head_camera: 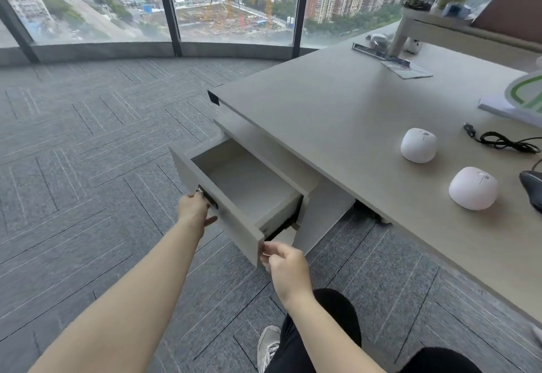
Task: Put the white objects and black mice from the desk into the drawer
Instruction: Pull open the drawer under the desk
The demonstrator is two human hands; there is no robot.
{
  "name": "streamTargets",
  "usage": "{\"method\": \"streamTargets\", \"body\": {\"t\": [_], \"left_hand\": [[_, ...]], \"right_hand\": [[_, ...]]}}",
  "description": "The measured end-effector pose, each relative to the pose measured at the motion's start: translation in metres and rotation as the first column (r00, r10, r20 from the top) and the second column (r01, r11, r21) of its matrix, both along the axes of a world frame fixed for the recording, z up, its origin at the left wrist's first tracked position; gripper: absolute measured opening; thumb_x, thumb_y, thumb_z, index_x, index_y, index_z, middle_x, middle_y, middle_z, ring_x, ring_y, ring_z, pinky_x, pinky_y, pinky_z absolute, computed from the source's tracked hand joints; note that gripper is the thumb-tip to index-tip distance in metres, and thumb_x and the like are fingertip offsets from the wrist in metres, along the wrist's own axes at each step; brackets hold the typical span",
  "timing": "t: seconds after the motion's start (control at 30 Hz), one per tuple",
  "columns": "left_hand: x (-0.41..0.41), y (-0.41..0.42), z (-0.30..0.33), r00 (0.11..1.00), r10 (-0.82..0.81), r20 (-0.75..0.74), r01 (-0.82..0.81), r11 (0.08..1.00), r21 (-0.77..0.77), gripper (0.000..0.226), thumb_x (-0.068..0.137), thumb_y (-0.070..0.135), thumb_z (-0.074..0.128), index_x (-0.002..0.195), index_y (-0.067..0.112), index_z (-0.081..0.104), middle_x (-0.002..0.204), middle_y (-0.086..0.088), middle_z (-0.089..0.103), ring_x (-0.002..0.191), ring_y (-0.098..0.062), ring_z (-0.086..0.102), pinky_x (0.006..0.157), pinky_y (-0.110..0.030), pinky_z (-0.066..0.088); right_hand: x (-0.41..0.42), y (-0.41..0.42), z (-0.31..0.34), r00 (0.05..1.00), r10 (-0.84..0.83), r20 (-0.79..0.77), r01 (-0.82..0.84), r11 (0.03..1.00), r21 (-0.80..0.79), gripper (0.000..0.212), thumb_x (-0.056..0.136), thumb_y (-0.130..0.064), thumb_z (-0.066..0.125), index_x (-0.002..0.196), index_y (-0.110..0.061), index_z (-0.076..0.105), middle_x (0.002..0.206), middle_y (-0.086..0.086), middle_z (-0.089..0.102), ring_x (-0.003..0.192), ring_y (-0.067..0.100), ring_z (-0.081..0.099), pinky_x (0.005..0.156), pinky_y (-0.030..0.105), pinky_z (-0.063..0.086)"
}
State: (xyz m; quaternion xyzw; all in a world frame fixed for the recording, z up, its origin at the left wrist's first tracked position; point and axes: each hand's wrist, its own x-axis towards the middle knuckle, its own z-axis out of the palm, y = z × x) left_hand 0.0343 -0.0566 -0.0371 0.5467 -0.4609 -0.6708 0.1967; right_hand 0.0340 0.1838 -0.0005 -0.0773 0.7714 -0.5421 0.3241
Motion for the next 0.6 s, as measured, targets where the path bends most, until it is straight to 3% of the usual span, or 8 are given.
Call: {"method": "streamTargets", "body": {"t": [0.07,0.13,0.23,0.3,0.43,0.6], "left_hand": [[0.029,0.001,0.001,0.999,0.033,-0.005,-0.033,0.999,-0.003,0.027,0.096,0.018,0.044,0.116,0.003,0.054,0.1,-0.009,0.06,0.109,-0.029,0.061,0.065,-0.044,0.057],[0.059,0.001,0.002,0.997,0.079,-0.02,-0.079,0.997,-0.008,0.022,0.097,0.018,0.043,0.111,0.006,0.054,0.111,-0.011,0.063,0.11,-0.028,0.063,0.068,-0.045,0.058],[0.102,-0.001,0.003,0.991,0.127,-0.04,-0.127,0.992,-0.003,0.023,0.098,0.019,0.043,0.111,0.007,0.057,0.118,-0.011,0.067,0.109,-0.027,0.066,0.061,-0.041,0.058],[0.128,-0.005,0.002,0.988,0.151,-0.043,-0.151,0.988,-0.001,0.025,0.098,0.019,0.044,0.114,0.007,0.059,0.119,-0.012,0.067,0.106,-0.027,0.066,0.058,-0.038,0.056],[0.166,-0.008,0.003,0.985,0.167,-0.039,-0.168,0.985,-0.029,0.028,0.099,0.019,0.042,0.117,0.004,0.058,0.115,-0.012,0.067,0.097,-0.025,0.064,0.056,-0.036,0.053],[0.197,-0.012,0.003,0.986,0.167,-0.025,-0.169,0.984,-0.058,0.033,0.1,0.019,0.041,0.119,0.0,0.06,0.108,-0.013,0.067,0.094,-0.026,0.064,0.058,-0.036,0.053]], "right_hand": [[0.019,0.0,-0.006,0.999,0.044,0.006,-0.044,0.999,0.009,0.041,0.089,0.001,0.042,0.114,-0.011,0.073,0.107,0.003,0.076,0.103,0.016,0.068,0.079,0.02,0.051],[0.04,-0.001,-0.012,0.995,0.092,0.03,-0.092,0.996,0.002,0.04,0.089,0.001,0.043,0.11,-0.012,0.074,0.103,0.002,0.077,0.097,0.016,0.068,0.077,0.023,0.051],[0.068,-0.007,-0.016,0.977,0.207,0.054,-0.208,0.978,-0.003,0.041,0.087,0.0,0.043,0.1,-0.02,0.076,0.1,0.0,0.077,0.095,0.019,0.07,0.075,0.032,0.055],[0.084,-0.011,-0.016,0.961,0.268,0.072,-0.268,0.963,-0.018,0.041,0.086,0.002,0.043,0.093,-0.021,0.076,0.099,0.003,0.078,0.092,0.017,0.07,0.074,0.029,0.054],[0.109,-0.018,-0.015,0.93,0.356,0.087,-0.357,0.934,-0.012,0.039,0.085,0.001,0.044,0.099,-0.012,0.078,0.1,0.005,0.078,0.082,0.01,0.068,0.065,0.019,0.049],[0.129,-0.023,-0.018,0.873,0.476,0.109,-0.479,0.878,0.007,0.038,0.086,-0.007,0.045,0.096,-0.023,0.078,0.102,0.001,0.077,0.085,0.014,0.067,0.07,0.029,0.052]]}}
